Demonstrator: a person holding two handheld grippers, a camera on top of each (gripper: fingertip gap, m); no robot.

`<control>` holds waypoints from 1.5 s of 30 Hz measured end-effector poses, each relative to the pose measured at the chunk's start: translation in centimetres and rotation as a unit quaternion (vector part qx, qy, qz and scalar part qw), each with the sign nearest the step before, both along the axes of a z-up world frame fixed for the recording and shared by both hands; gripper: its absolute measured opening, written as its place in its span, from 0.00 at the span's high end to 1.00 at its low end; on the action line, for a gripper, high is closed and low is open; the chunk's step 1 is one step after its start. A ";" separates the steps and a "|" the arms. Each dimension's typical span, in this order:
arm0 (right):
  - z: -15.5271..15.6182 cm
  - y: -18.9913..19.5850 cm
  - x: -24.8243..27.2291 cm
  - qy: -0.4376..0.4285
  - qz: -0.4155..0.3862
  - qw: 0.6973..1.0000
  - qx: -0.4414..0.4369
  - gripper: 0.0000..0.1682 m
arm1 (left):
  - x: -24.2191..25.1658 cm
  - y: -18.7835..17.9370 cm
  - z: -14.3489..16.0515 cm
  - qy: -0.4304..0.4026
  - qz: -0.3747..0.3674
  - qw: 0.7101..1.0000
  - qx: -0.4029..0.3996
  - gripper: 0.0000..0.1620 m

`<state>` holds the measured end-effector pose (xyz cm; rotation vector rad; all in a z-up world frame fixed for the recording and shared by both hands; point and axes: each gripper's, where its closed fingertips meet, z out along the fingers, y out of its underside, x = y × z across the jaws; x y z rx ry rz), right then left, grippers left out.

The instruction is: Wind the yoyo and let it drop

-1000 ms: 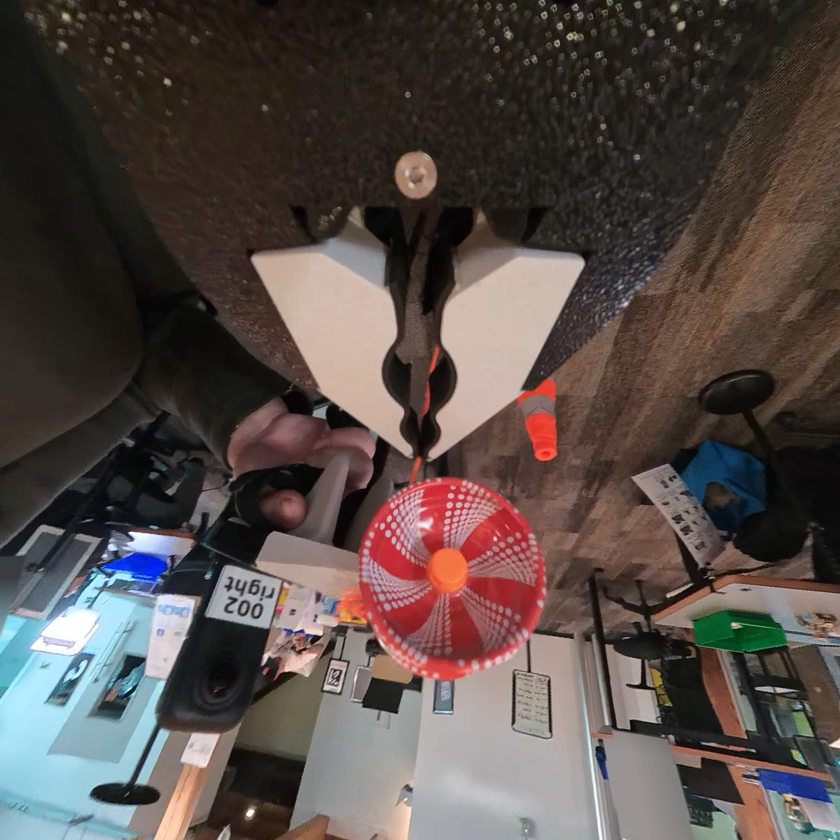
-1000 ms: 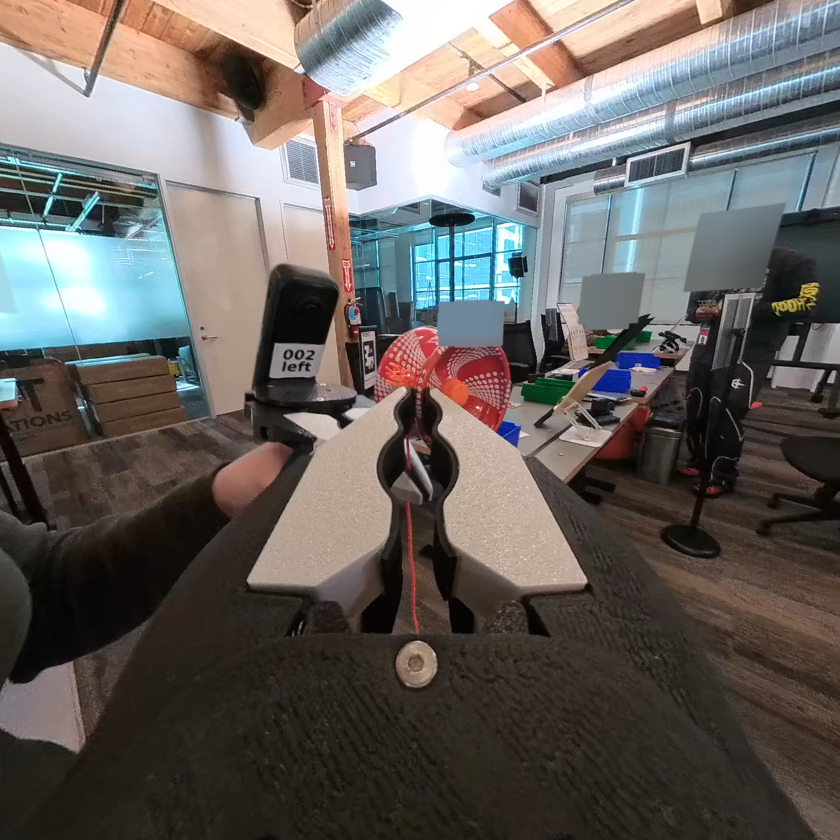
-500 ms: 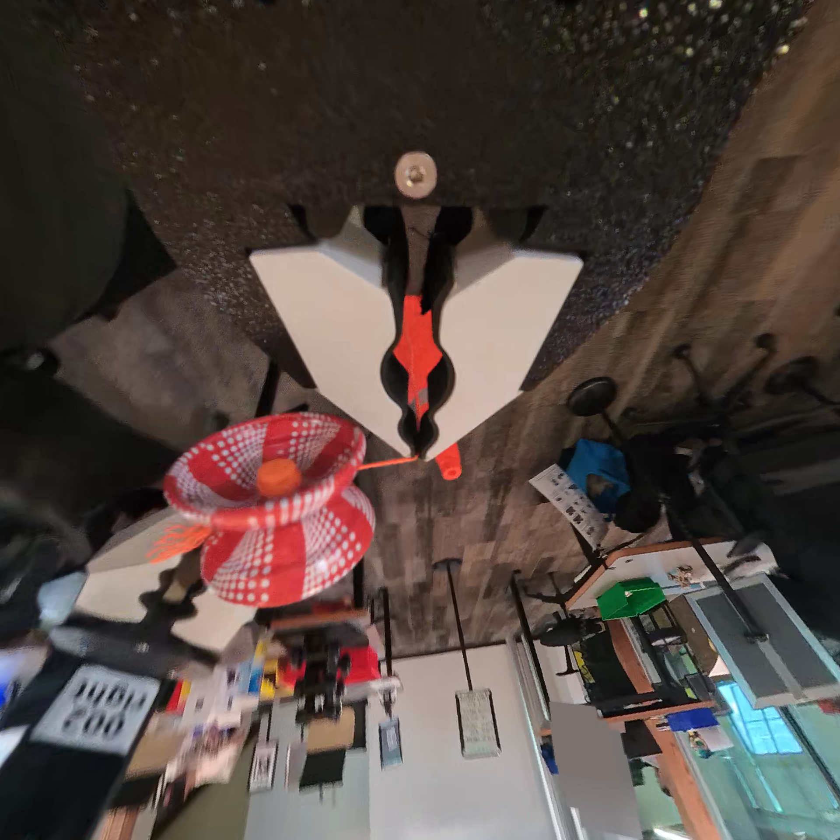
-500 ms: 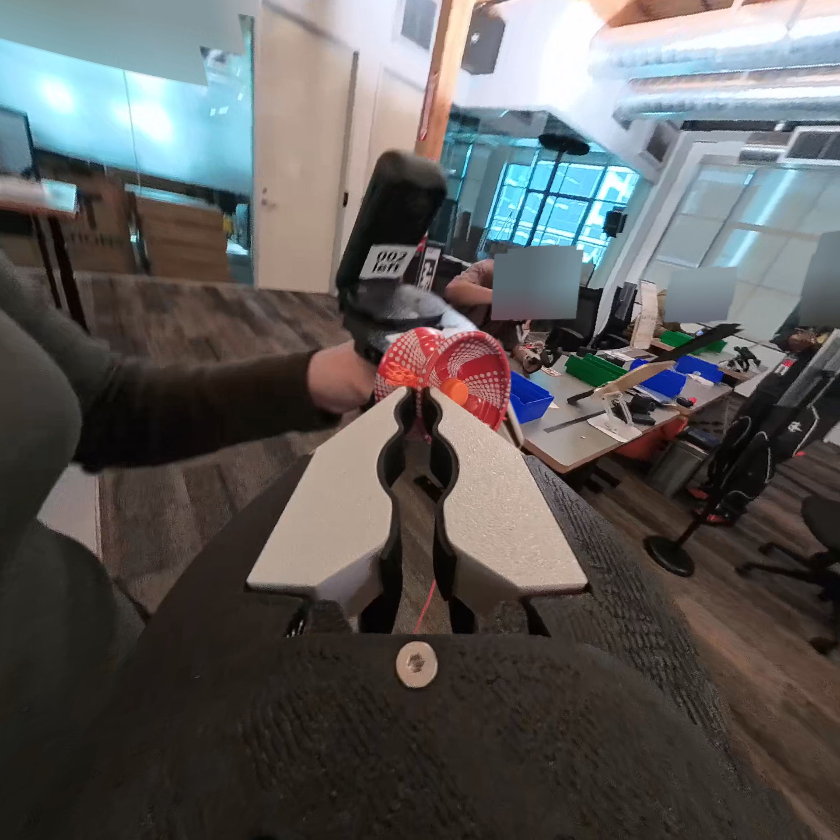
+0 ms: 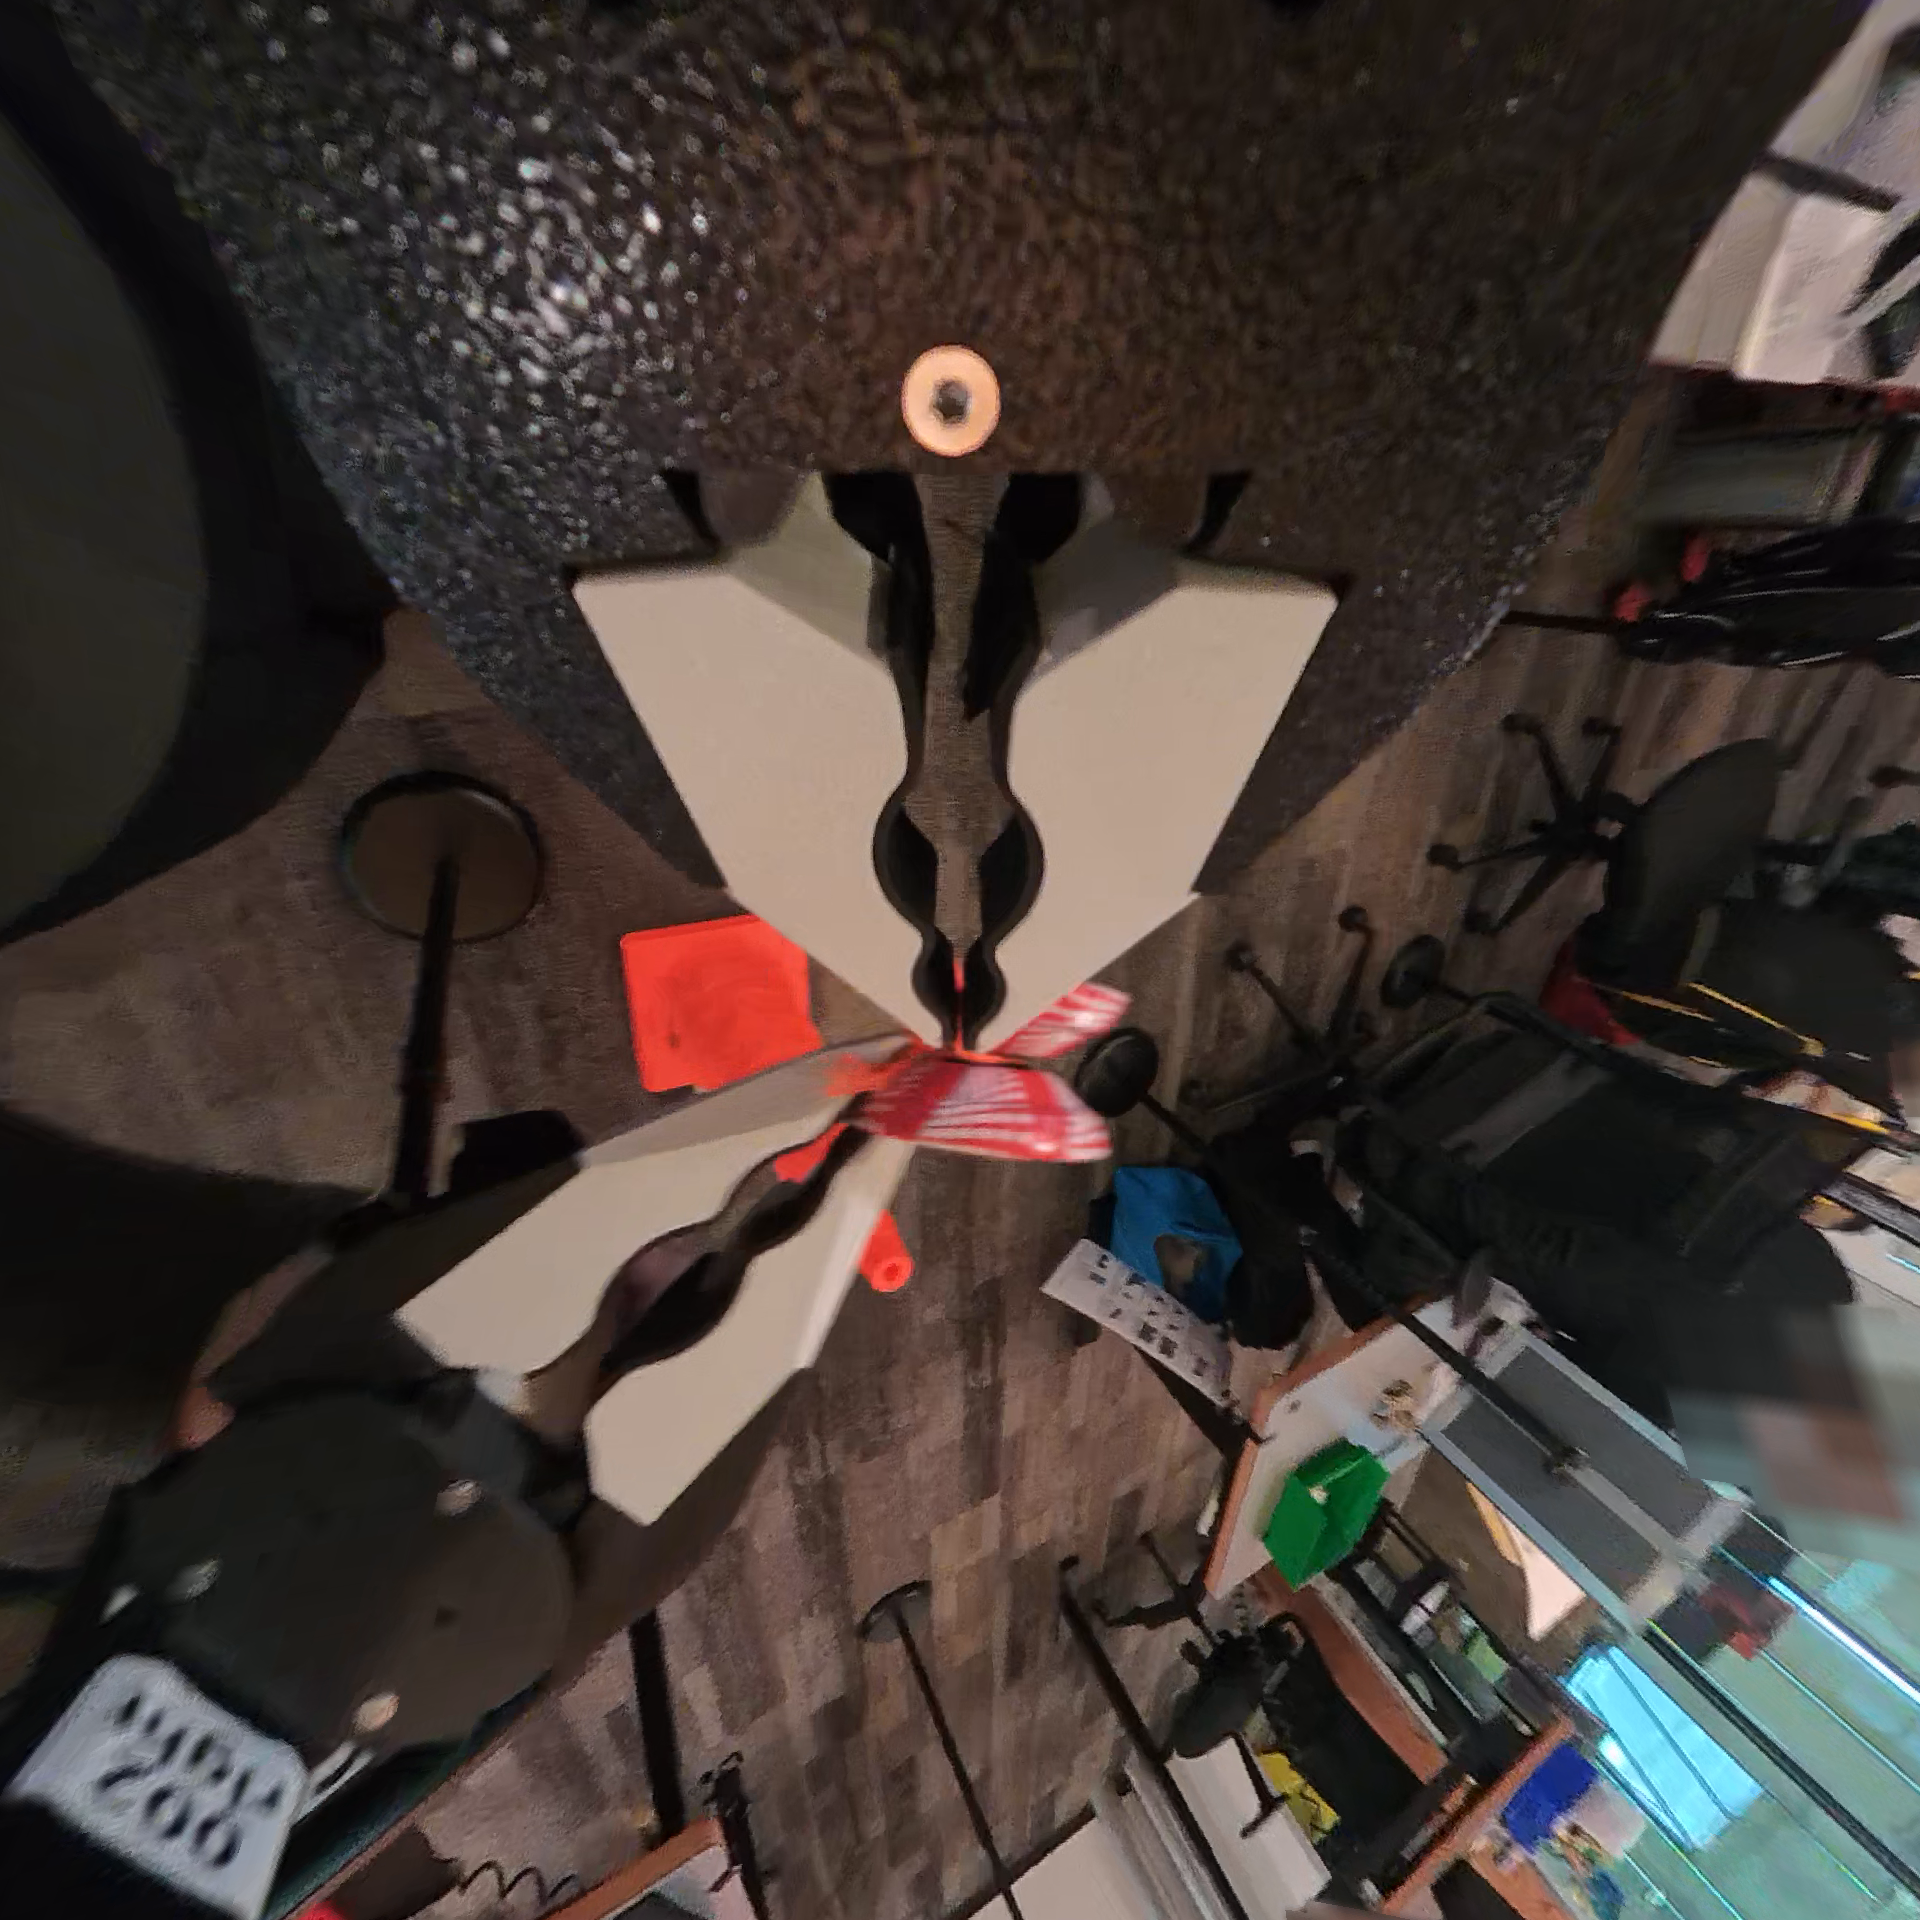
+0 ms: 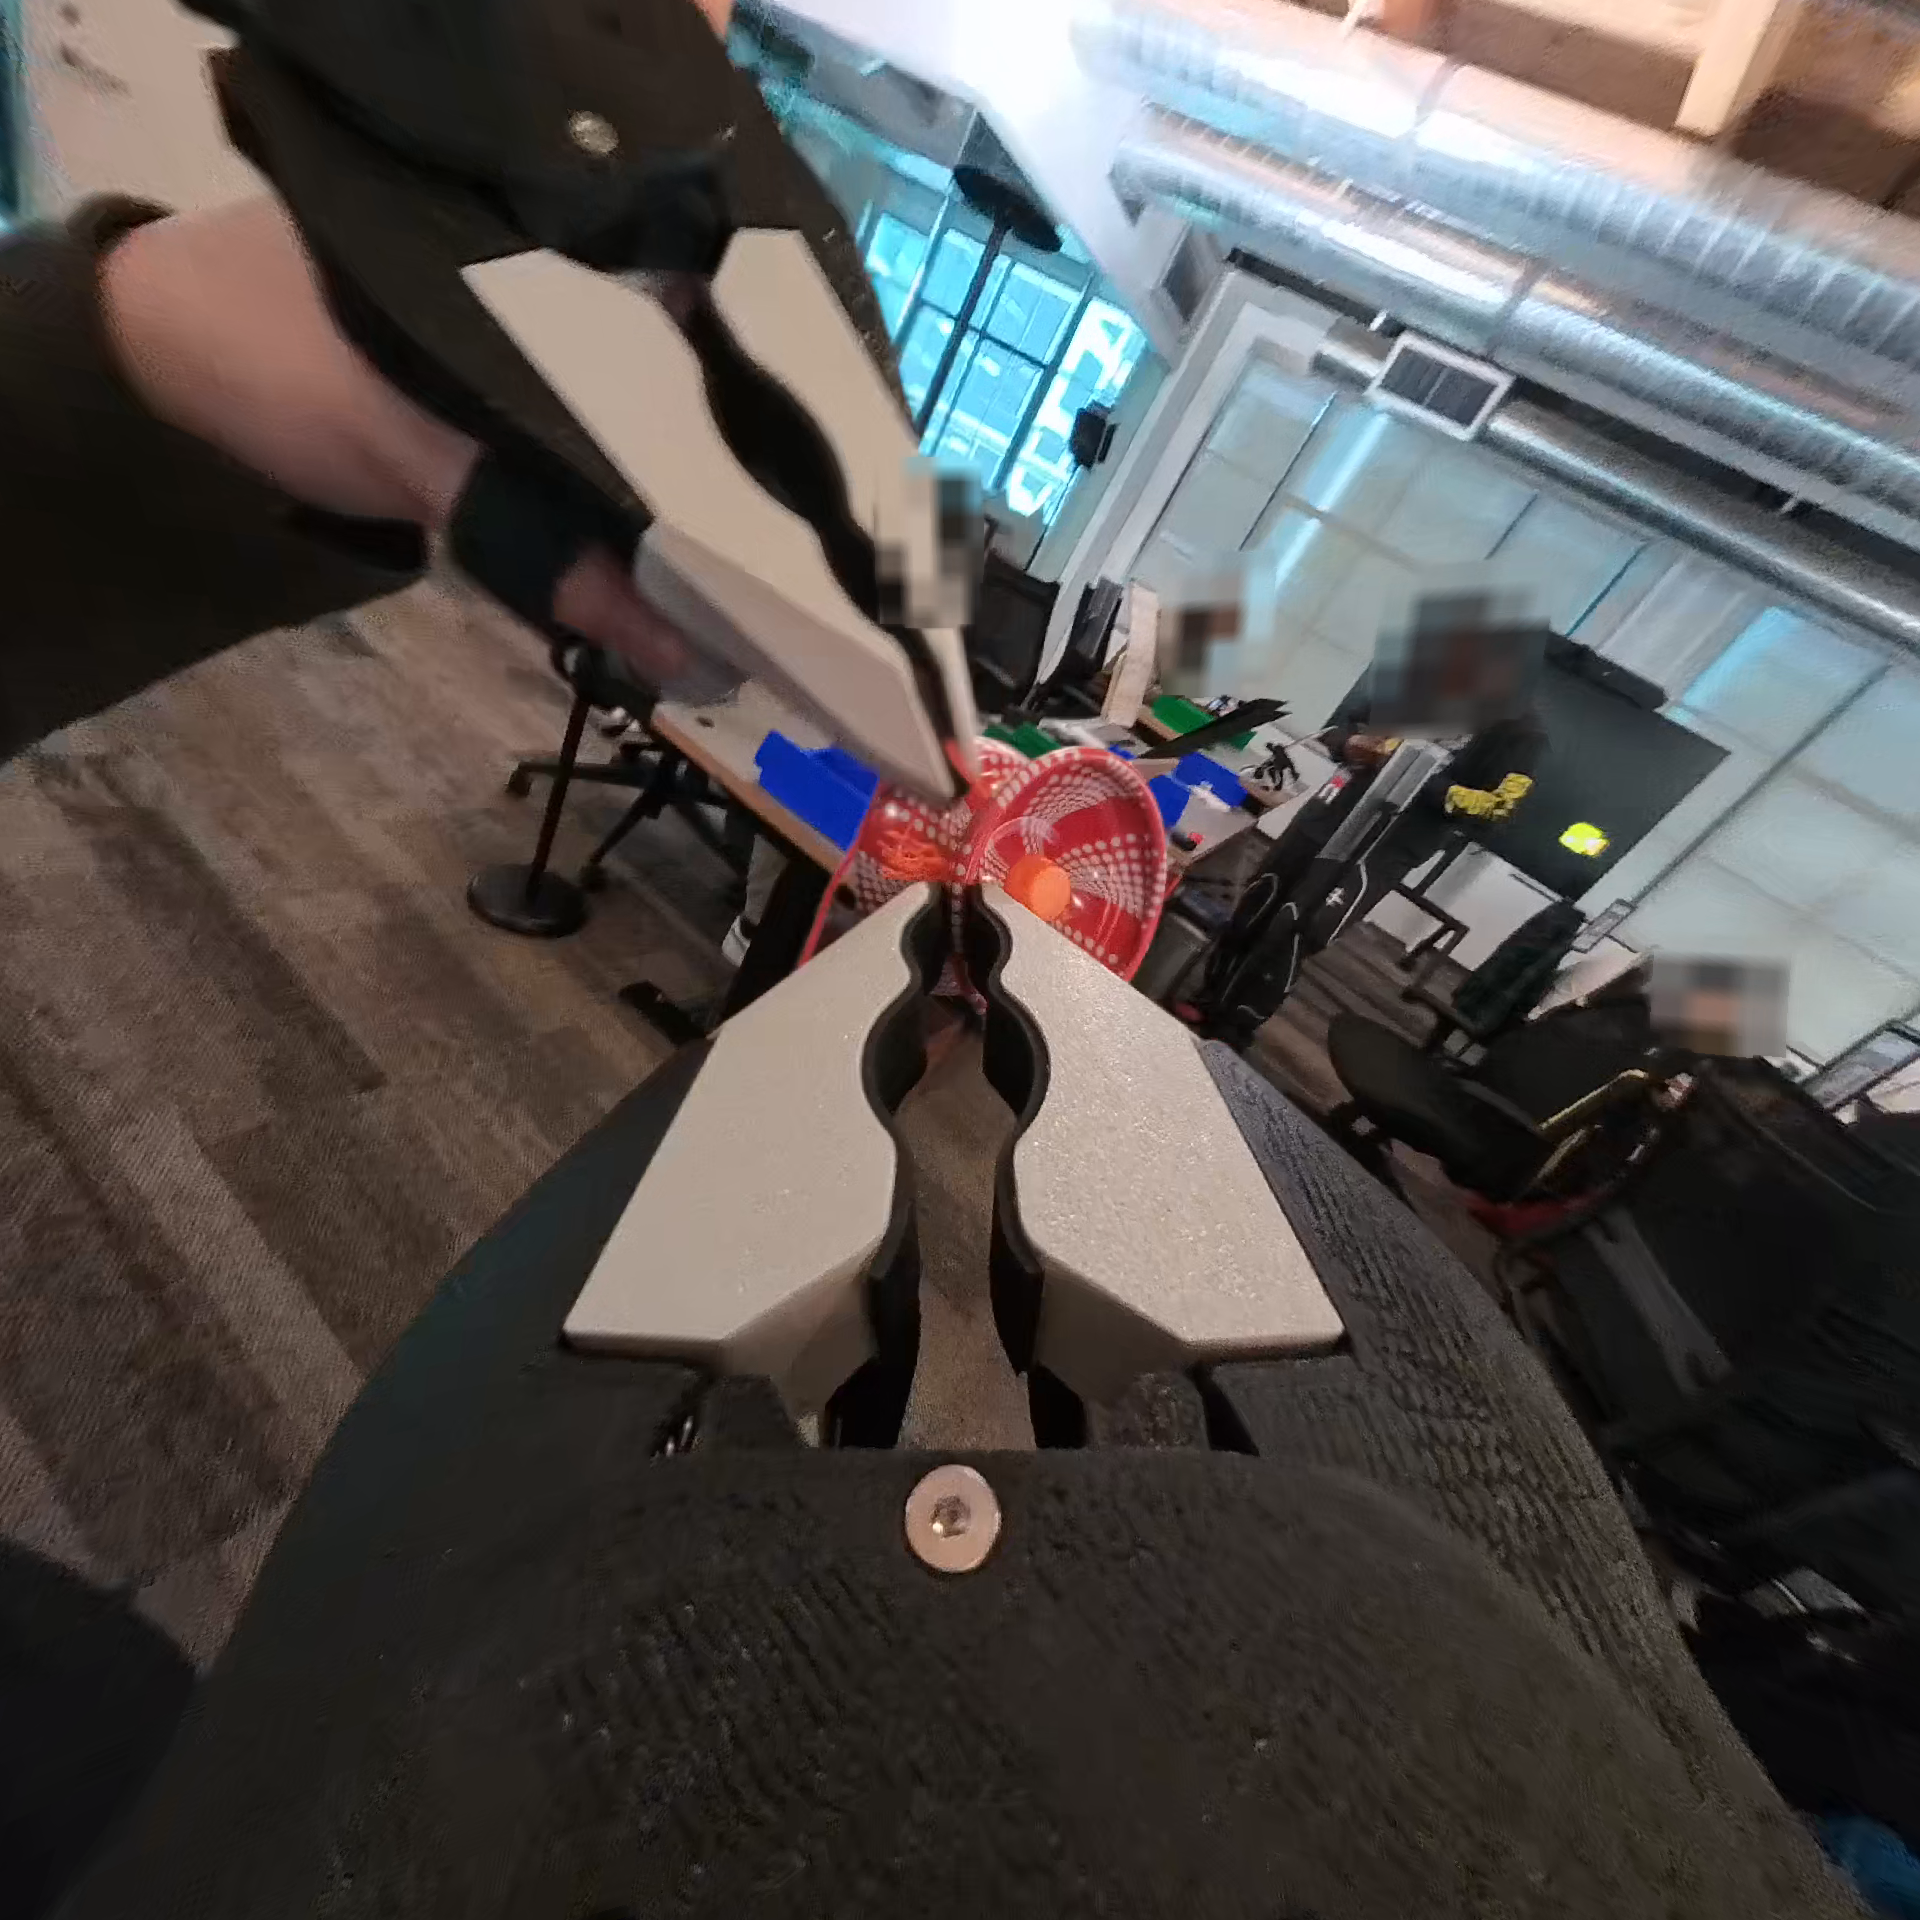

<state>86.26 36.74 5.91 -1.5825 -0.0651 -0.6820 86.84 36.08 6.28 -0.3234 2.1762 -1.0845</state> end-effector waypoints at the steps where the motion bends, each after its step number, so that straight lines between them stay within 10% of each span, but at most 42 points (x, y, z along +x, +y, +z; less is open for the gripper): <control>1: 0.3 0.0 0.0 0.000 -0.005 1.000 0.011 0.99 | -0.5 -0.4 -0.4 0.012 0.000 1.000 -0.004 1.00; 8: 2.6 -1.1 1.0 -0.012 -0.038 0.994 0.102 0.99 | -2.5 -2.0 -8.5 0.201 -0.018 0.979 0.008 0.98; 10: 3.2 -1.6 0.8 0.001 -0.026 0.992 0.127 0.99 | -1.5 -1.8 -8.7 0.252 0.014 0.964 -0.088 0.56; 12: 3.3 -2.1 0.7 0.015 -0.006 0.990 0.139 0.99 | -1.8 -2.8 -6.3 0.276 -0.032 0.930 -0.242 0.46; 16: 2.7 -1.9 -0.3 0.024 0.049 0.989 0.141 0.99 | -1.3 -1.0 -0.2 0.202 -0.080 0.865 -0.453 0.62; 23: 1.6 -0.4 -1.7 -0.011 0.074 0.993 0.091 0.99 | -1.6 -0.3 1.8 0.113 -0.096 0.879 -0.453 0.97; 33: 1.3 -0.5 -0.9 -0.092 0.011 0.994 0.055 0.99 | -0.7 -0.2 1.1 0.046 -0.063 0.912 -0.403 1.00; 39: 2.6 -1.8 0.0 0.071 0.073 0.984 0.145 0.82 | -0.4 0.7 1.0 -0.022 -0.010 0.937 -0.347 1.00; 45: 1.4 -0.4 0.2 0.165 0.088 0.976 0.112 0.95 | -0.3 0.0 0.0 -0.022 -0.010 0.946 -0.323 1.00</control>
